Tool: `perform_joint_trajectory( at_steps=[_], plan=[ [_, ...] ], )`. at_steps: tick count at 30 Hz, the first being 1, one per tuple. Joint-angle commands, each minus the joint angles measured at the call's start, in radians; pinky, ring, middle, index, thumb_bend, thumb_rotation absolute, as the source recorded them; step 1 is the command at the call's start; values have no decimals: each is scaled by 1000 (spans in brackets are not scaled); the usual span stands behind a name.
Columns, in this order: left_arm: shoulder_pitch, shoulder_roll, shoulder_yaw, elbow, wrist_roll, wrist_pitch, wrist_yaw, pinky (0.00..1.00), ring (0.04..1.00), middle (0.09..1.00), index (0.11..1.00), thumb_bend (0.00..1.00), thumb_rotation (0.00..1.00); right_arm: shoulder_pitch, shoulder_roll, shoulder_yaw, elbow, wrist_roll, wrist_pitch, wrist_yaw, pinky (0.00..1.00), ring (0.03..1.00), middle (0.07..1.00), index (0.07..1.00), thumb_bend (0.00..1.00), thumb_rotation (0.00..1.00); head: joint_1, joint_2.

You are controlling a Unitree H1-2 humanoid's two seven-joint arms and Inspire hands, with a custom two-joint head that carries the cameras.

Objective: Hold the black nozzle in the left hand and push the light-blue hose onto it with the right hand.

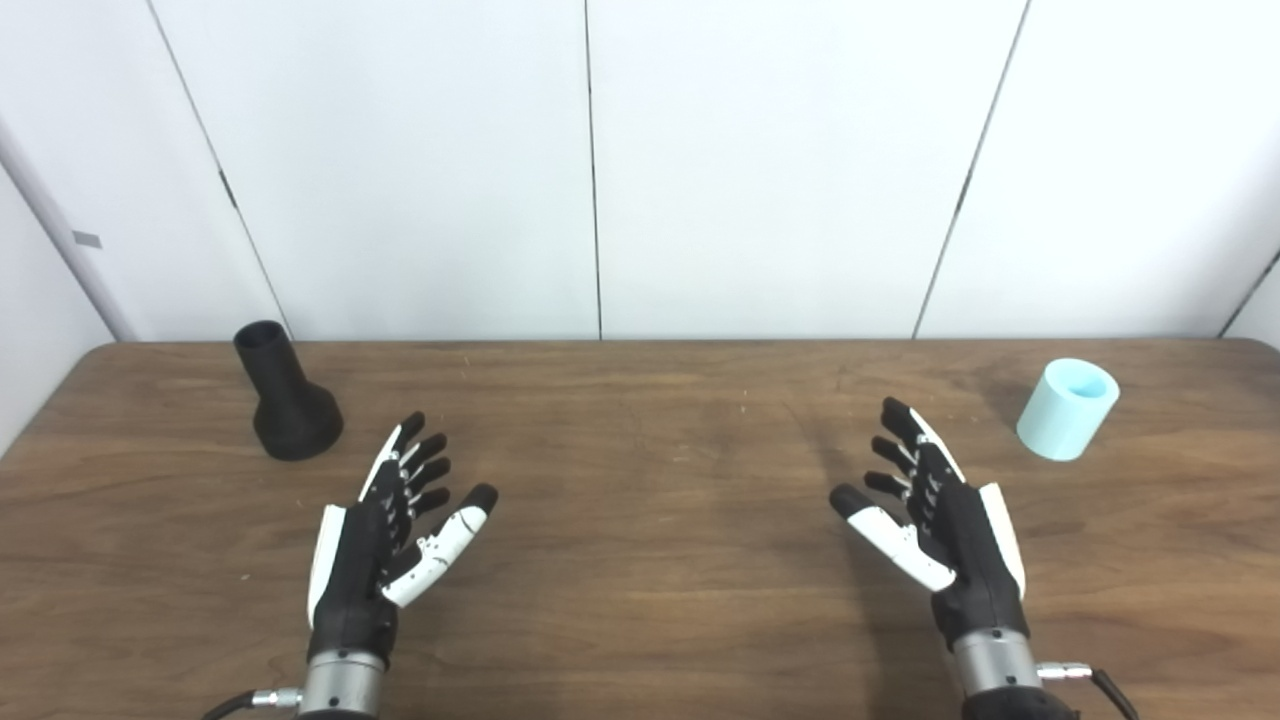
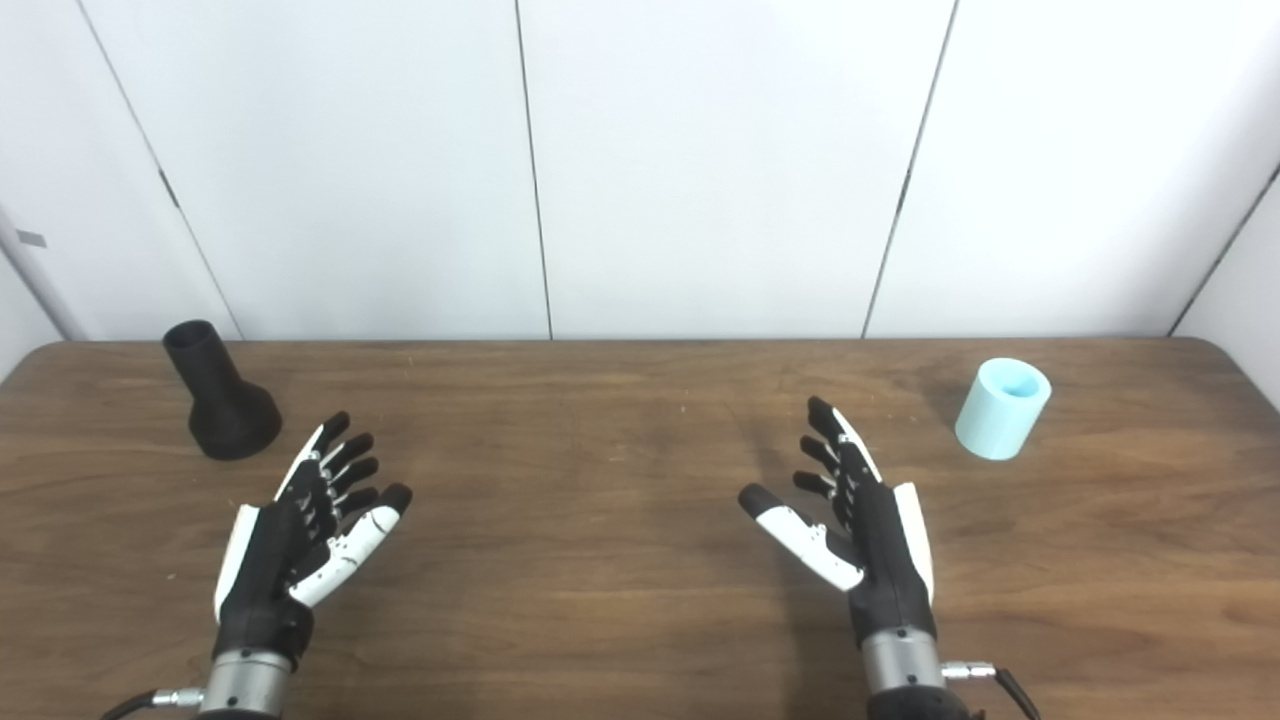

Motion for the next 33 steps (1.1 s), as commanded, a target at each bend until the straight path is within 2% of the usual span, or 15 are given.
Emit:
perform_joint_trajectory(
  at_steps=[1,14,20,23,27,28,30,33],
  plan=[
    [-30,6,-1,-21,-3,-22,-1,795,859,872,891,666,381,-22,-1,2,-25,-7,-45,-6,772,881,922,910,694,553,2,2],
    [-23,-3,-4,-27,-6,-19,-1,798,857,871,885,693,412,-19,-10,3,-28,-6,-28,2,759,855,901,910,727,584,46,11],
    [-21,-11,-6,-47,0,-1,1,798,857,870,884,702,425,-16,-20,3,-44,-15,-8,10,757,852,901,909,724,592,96,7],
    [-18,-16,-12,-40,11,-7,6,798,856,870,882,709,429,-11,-32,-3,-39,-9,-16,14,757,853,901,910,725,598,146,-3],
    [-14,-34,-31,-18,34,-25,21,803,856,870,881,721,435,-6,-60,-20,-21,16,-40,23,760,856,902,911,709,586,274,-47],
    [-13,-38,-36,-12,40,-31,25,804,857,872,881,722,435,-5,-67,-26,-13,25,-50,25,760,856,902,910,709,584,274,-47],
    [-12,-50,-47,1,51,-40,33,806,863,875,881,726,436,-2,-82,-39,13,44,-78,30,757,854,900,908,712,579,340,-74],
    [-14,-64,-57,19,62,-52,42,801,869,878,881,730,433,0,-98,-54,60,68,-124,33,756,856,898,907,740,582,375,-89]
  ],
)
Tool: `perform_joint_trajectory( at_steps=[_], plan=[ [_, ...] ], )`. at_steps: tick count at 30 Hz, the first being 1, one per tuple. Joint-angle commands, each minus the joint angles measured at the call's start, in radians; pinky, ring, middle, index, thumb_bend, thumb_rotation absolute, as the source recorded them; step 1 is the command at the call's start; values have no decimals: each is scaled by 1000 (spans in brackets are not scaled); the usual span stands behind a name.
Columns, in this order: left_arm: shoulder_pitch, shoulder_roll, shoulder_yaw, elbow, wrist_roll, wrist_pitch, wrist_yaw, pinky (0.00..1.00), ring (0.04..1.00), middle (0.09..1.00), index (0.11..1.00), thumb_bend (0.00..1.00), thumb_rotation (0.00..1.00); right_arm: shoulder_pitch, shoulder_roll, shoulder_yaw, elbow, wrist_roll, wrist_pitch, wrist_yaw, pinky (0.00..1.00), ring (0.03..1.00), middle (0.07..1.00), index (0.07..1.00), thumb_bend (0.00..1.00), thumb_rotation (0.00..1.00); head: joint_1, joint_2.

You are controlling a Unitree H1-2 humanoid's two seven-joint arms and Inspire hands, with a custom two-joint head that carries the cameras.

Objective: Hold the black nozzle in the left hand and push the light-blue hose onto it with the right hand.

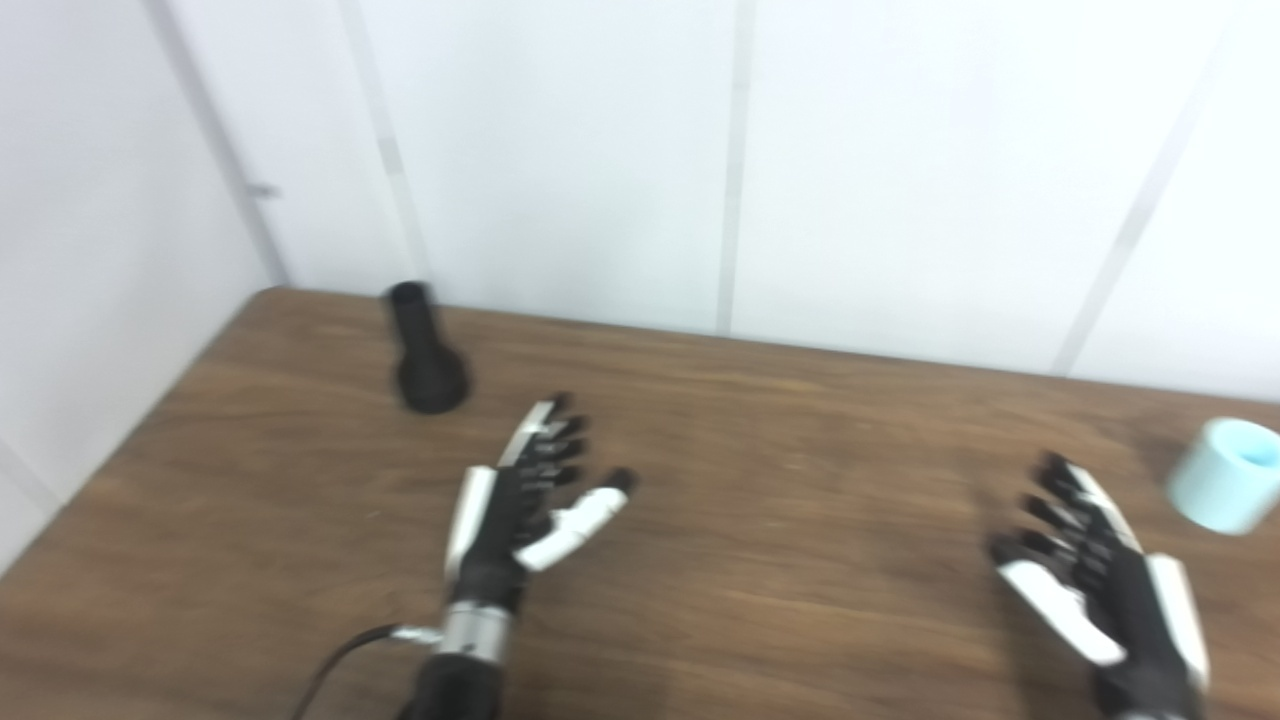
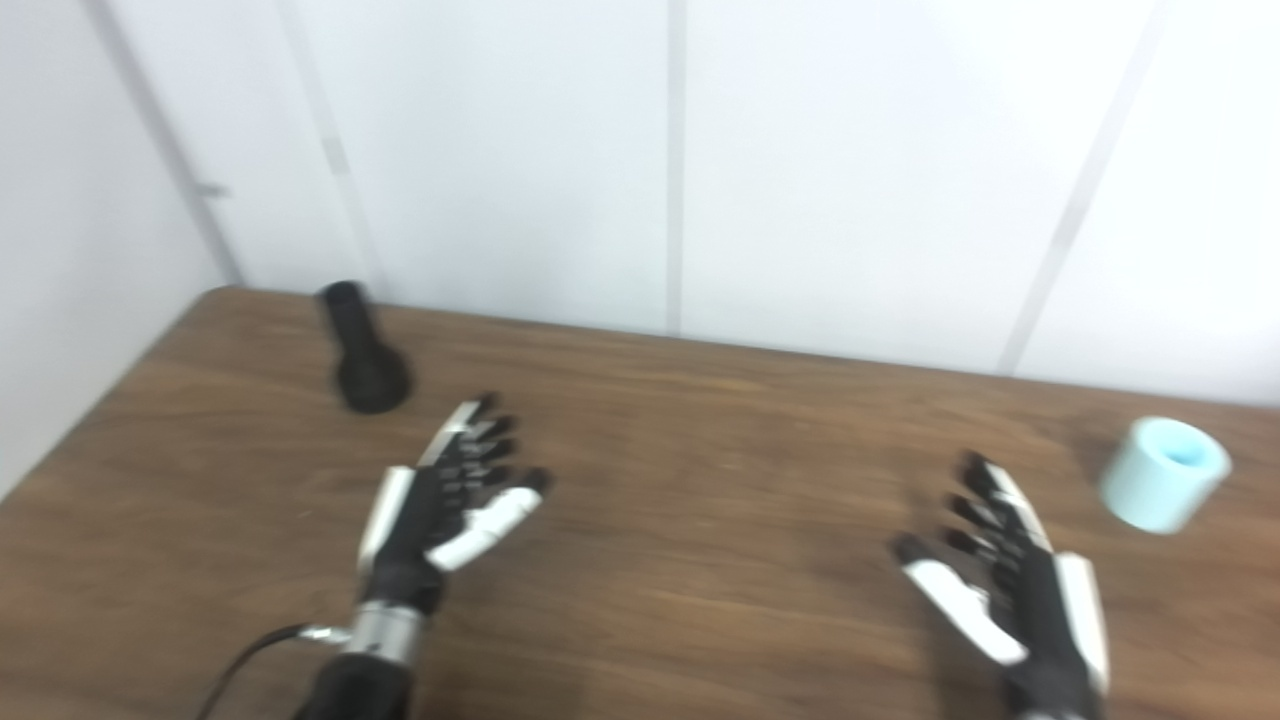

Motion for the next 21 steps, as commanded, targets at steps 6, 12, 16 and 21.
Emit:
perform_joint_trajectory(
  at_steps=[6,12,16,21],
  plan=[
    [-24,-20,-15,-2,28,-57,29,796,865,879,883,736,417,-12,-30,-24,29,43,-98,12,777,872,905,910,750,575,71,-25],
    [-18,-42,-32,22,42,-80,48,806,865,876,879,762,402,-8,-43,-36,71,49,-145,15,773,874,915,921,734,588,101,-42],
    [-14,-35,-26,14,46,-88,54,801,860,867,876,770,390,-7,-45,-37,74,35,-154,10,775,872,917,924,729,589,82,-41],
    [-2,-11,-5,-43,72,-59,50,803,853,861,872,790,345,0,-38,-33,61,33,-155,10,762,861,908,915,739,583,45,-30]
  ],
)
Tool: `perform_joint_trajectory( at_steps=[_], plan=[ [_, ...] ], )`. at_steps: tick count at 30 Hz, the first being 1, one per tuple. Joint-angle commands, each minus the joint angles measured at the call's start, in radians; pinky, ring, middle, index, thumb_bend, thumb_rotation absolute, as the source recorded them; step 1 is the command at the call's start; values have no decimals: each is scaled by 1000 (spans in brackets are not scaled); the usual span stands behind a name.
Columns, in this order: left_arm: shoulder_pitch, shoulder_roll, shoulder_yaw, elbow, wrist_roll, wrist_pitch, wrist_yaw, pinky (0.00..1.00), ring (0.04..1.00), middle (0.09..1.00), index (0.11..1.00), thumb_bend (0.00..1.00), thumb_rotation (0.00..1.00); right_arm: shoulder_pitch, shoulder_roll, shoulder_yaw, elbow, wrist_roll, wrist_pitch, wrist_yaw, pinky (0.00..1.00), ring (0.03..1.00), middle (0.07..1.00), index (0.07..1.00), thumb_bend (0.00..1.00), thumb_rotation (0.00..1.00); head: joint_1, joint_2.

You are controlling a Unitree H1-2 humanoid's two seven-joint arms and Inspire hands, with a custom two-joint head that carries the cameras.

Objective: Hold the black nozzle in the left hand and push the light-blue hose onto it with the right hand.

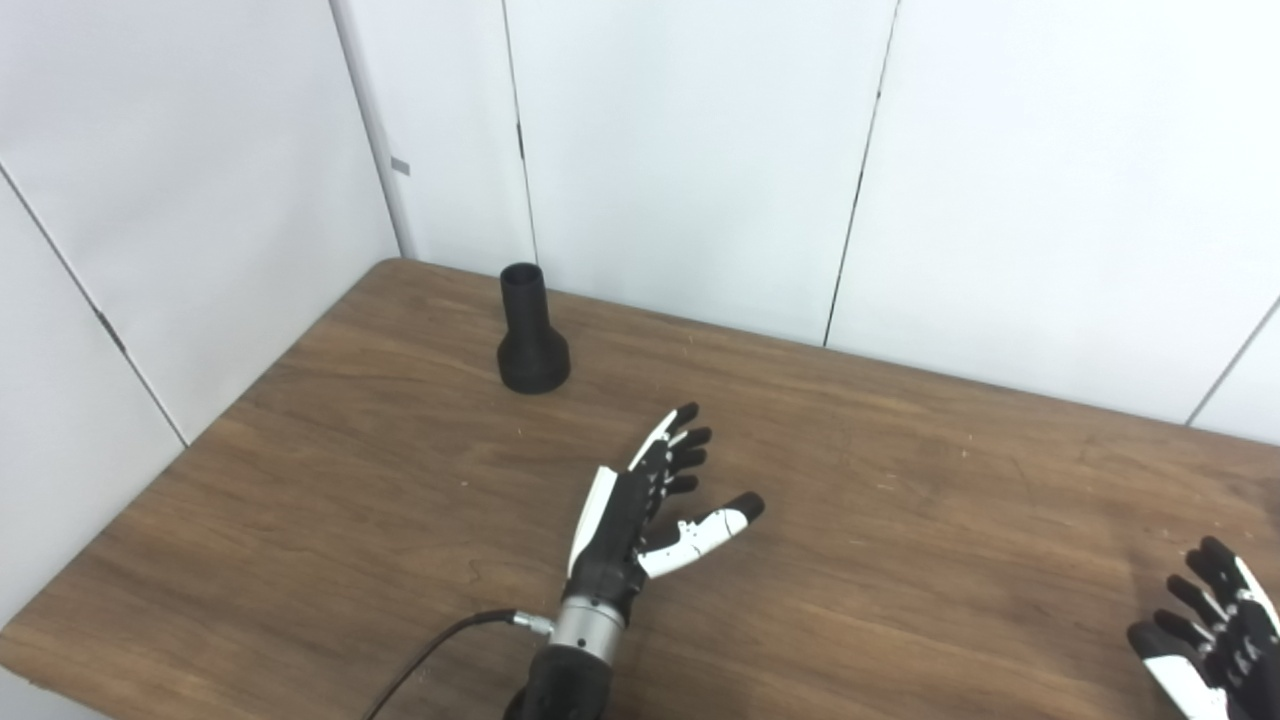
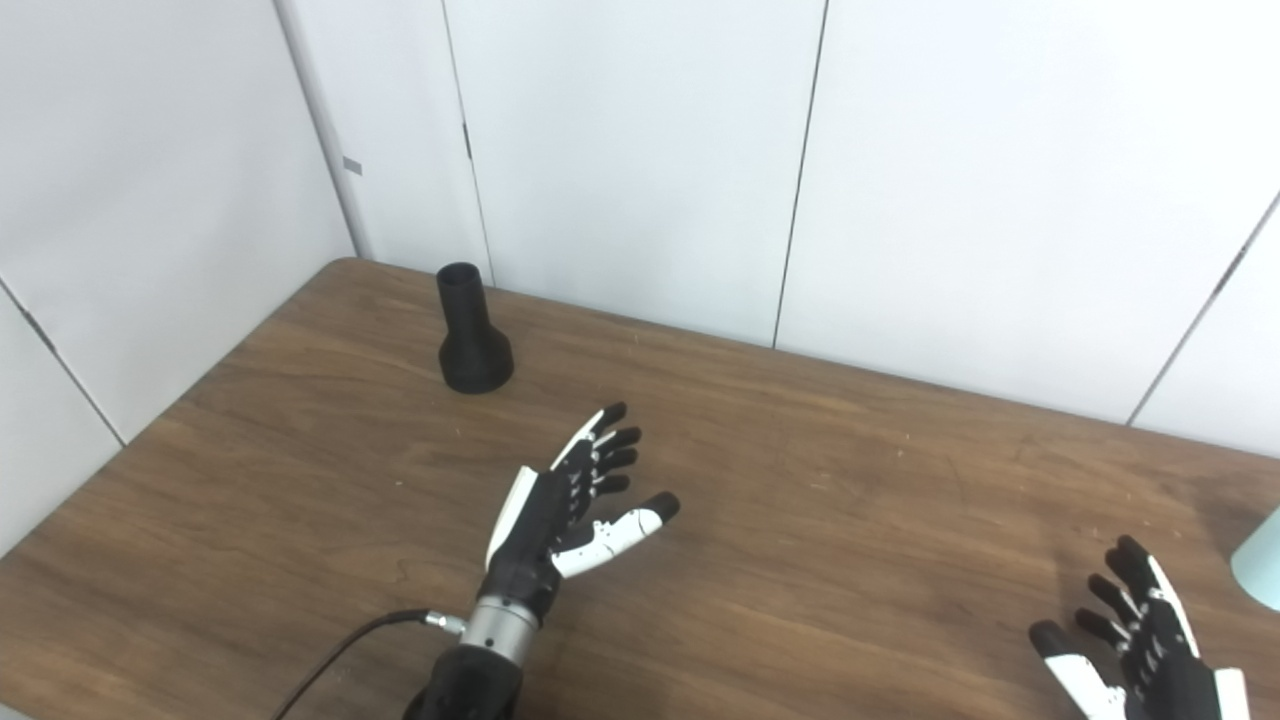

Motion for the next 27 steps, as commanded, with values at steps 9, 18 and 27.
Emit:
perform_joint_trajectory(
  at_steps=[9,18,27],
  plan=[
    [-41,106,35,-203,223,99,-12,801,833,855,865,867,189,-4,-7,-10,-27,28,-37,9,718,840,889,894,798,573,-20,5],
    [-73,182,99,-237,303,147,-25,860,874,862,866,877,189,-4,-3,-5,-27,31,-25,9,719,840,888,892,818,585,-11,12],
    [-127,335,152,-215,374,321,-161,850,888,879,883,835,231,-4,-13,-4,-14,27,-25,17,733,839,885,891,832,591,-13,14]
  ],
)
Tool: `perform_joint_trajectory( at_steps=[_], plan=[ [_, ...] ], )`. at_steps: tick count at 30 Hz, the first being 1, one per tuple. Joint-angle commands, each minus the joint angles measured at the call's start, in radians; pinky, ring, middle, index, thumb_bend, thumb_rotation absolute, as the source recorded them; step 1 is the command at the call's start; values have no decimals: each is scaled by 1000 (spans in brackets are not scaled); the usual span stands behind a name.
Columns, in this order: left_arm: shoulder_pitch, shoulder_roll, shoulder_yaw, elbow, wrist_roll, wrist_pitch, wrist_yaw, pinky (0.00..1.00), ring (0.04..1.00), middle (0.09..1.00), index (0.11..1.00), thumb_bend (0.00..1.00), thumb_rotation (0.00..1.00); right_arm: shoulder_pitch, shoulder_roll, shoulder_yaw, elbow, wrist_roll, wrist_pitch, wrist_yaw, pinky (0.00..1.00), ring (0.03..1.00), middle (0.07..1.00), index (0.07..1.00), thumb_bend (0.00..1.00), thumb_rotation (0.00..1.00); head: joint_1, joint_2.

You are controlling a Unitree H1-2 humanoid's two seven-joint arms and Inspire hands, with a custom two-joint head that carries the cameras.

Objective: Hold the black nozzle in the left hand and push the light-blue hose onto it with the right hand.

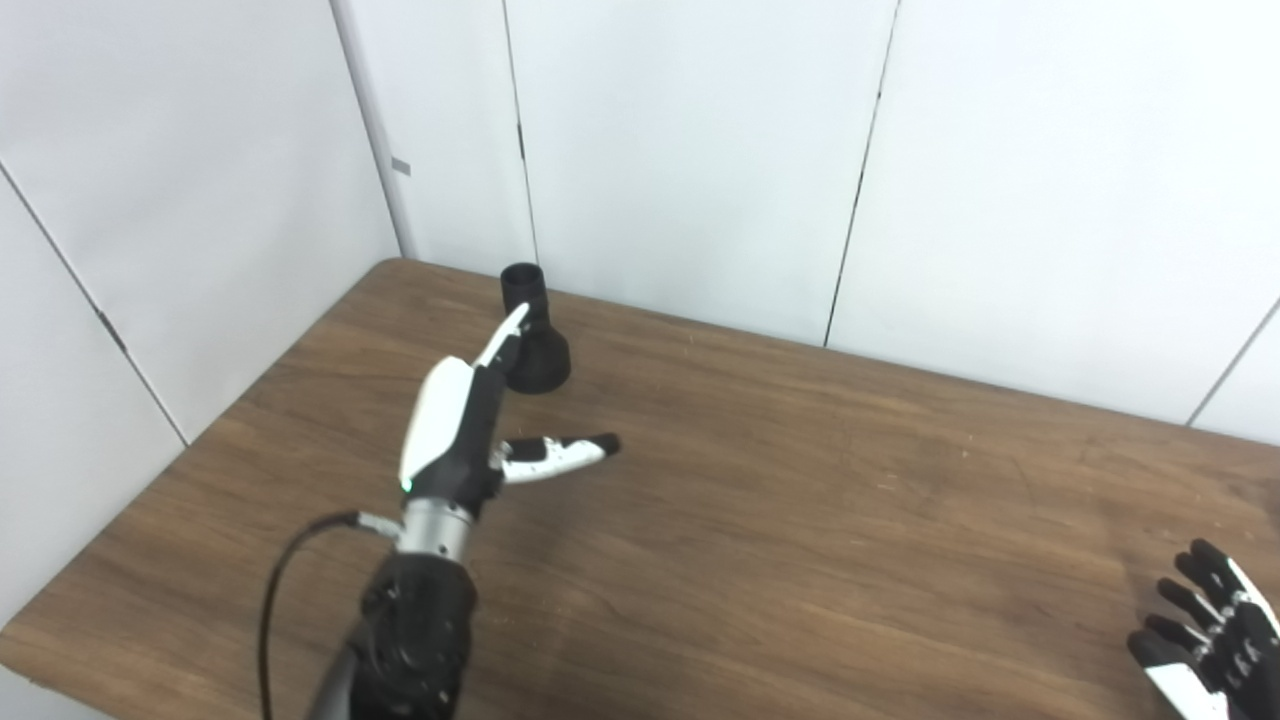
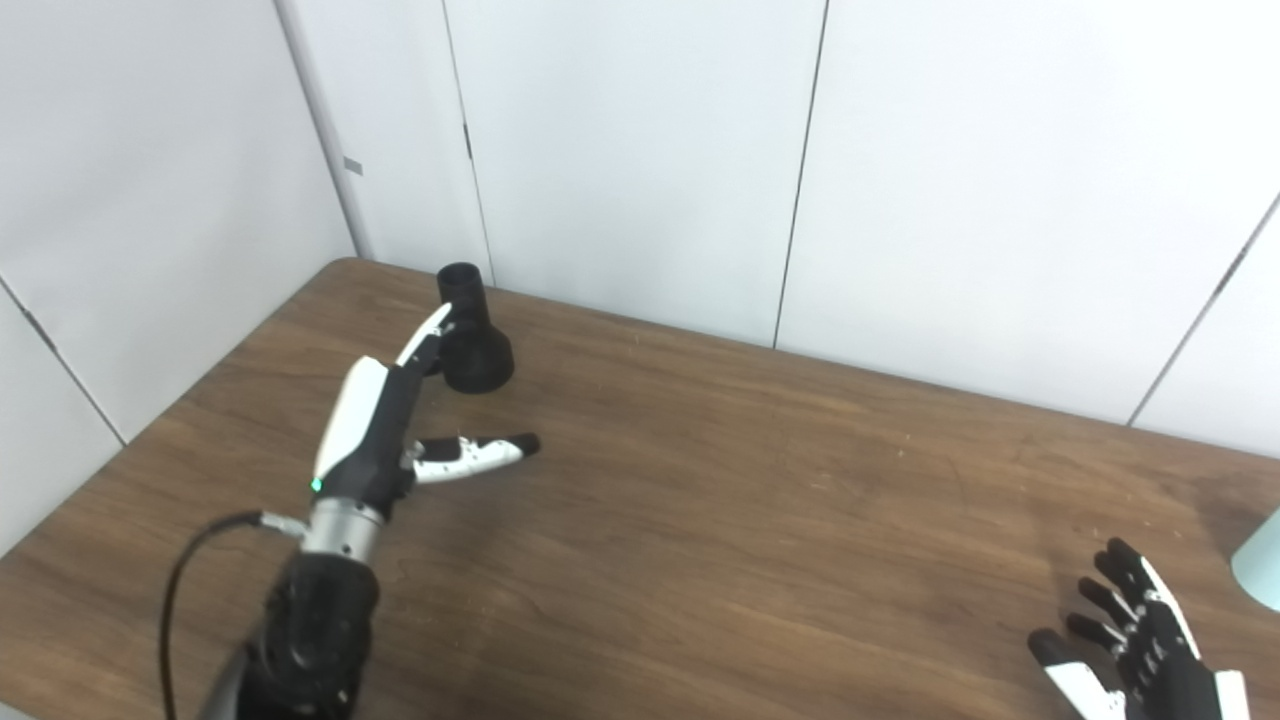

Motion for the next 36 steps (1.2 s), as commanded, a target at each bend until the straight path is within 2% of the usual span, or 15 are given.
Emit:
perform_joint_trajectory(
  at_steps=[1,7,13,20,25,36],
  plan=[
    [-49,39,12,-17,33,32,-22,850,891,882,885,832,243,-9,-12,-3,-11,5,-27,6,733,839,885,891,833,592,0,1],
    [-94,81,92,81,-35,23,9,821,895,891,901,840,289,-11,-11,-4,-3,5,-31,9,735,839,884,891,838,591,1,3],
    [-113,98,130,145,-72,2,28,837,896,885,899,854,316,-17,-10,-2,1,1,-33,10,738,839,884,890,839,592,0,2],
    [-152,130,96,223,-59,3,40,856,899,883,894,851,308,-19,-10,-1,11,5,-44,12,740,838,884,890,839,592,-12,4],
    [-180,151,73,278,-75,-4,42,772,890,880,893,861,323,-20,-8,4,19,9,-51,19,746,839,883,888,837,588,-14,5],
    [-239,160,25,397,-80,-16,66,848,889,882,880,843,308,-26,-8,13,27,-11,-66,19,750,846,887,893,839,599,-17,3]
  ],
)
